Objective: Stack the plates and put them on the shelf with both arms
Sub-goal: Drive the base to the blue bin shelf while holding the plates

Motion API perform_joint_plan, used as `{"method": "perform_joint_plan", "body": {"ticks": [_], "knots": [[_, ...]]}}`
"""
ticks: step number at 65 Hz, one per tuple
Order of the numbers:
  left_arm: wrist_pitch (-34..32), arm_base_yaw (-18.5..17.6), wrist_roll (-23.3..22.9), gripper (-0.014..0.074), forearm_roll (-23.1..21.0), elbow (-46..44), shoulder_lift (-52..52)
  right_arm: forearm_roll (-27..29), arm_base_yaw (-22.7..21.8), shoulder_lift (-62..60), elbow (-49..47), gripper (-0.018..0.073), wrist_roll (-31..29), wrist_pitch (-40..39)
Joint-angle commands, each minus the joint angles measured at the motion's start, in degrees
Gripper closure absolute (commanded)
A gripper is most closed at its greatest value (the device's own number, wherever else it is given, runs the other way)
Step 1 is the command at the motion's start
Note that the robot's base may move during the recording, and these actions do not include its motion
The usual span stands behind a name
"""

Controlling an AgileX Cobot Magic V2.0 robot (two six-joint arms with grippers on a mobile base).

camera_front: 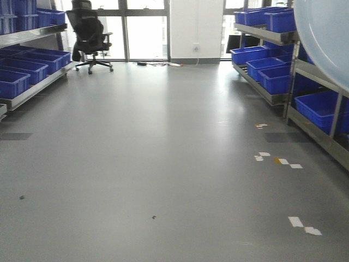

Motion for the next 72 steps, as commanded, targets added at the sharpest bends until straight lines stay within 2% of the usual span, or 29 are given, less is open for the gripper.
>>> {"method": "perform_joint_plan", "body": {"ticks": [1,72], "knots": [[-4.7,0.0,-0.4,0.0514,-0.4,-1.7,0.2,-0.3,-0.1,0.3,-1.9,0.0503,-0.1,-5.9],[-4.7,0.0,-0.4,0.0514,-0.4,-1.7,0.2,-0.3,-0.1,0.3,-1.9,0.0503,-0.1,-5.9]]}}
